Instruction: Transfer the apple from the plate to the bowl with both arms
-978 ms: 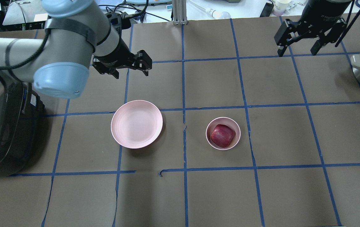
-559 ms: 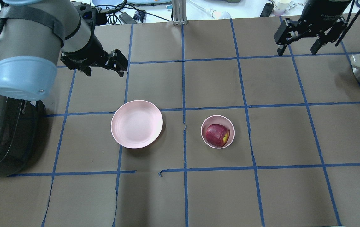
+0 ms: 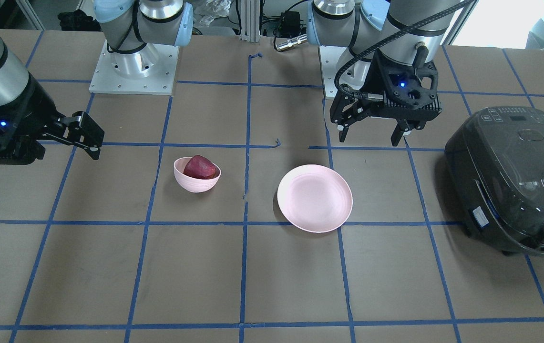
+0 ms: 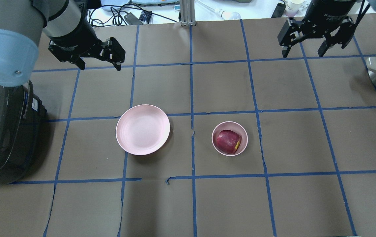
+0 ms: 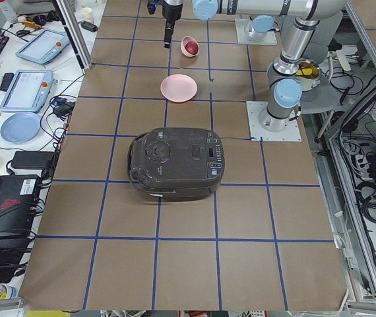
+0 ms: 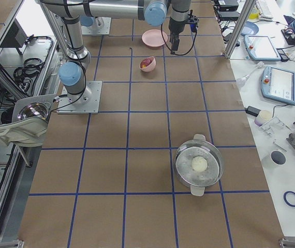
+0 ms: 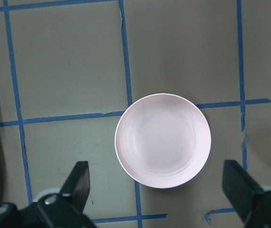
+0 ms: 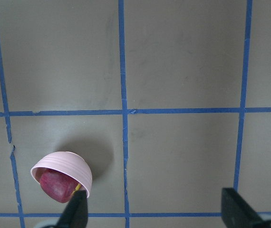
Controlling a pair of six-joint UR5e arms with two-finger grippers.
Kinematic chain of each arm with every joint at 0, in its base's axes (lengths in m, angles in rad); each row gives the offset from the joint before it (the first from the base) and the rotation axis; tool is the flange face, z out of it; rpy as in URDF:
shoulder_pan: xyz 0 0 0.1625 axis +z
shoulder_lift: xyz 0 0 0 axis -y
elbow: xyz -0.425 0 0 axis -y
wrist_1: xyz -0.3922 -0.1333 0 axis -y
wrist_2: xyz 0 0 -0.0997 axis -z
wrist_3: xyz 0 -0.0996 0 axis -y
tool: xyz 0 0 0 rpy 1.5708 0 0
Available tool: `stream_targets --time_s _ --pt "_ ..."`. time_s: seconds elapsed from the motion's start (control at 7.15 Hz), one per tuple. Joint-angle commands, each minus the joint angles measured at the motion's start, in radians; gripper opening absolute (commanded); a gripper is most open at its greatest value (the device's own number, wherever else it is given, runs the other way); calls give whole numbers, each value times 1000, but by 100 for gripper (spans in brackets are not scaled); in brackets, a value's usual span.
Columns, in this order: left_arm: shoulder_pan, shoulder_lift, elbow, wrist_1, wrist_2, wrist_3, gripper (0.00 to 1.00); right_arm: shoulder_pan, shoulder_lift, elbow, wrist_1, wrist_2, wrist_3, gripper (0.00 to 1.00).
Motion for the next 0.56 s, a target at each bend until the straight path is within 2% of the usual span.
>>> stream_targets --time_s 0.0,0.42 --pt "2 -12 -1 12 0 6 100 41 -7 2 2 0 97 100" --pt "27 -20 -4 43 -4 4 100 96 -17 8 9 -6 145 100"
